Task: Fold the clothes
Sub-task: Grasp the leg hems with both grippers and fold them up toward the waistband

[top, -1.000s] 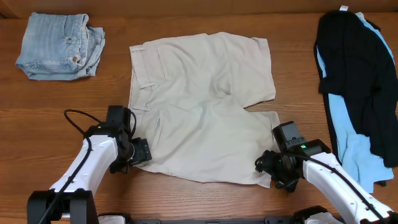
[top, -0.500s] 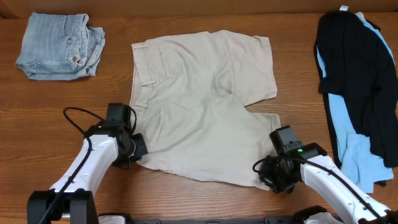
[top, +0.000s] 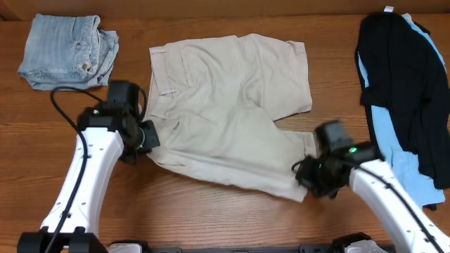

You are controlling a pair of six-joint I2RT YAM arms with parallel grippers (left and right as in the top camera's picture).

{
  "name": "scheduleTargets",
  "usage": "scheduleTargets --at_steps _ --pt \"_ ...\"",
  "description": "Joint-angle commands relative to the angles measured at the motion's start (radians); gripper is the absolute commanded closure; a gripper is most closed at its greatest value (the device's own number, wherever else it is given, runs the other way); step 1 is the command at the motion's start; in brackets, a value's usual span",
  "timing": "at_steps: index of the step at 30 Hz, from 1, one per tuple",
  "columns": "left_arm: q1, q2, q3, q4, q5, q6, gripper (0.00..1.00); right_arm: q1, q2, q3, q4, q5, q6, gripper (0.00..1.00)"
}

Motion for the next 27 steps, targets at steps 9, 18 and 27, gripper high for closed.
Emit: scheduleTargets --at_steps 9,18,27 --pt "-0.006 -0.028 0.2 -0.216 -0.142 0.033 0.96 -0.155 -0.019 0.499 -0.195 0.077 -0.276 0.96" --pt "-0.006 -0.259 0.206 -0.365 -0.187 0.003 0.96 -0.158 -0.202 0.548 -0.302 0.111 -0.301 0.96" --pt "-0.006 -0.344 0.198 -0.374 -0.191 -0.013 0.96 -0.158 -0.249 0.547 -0.187 0.155 -0.351 0.96"
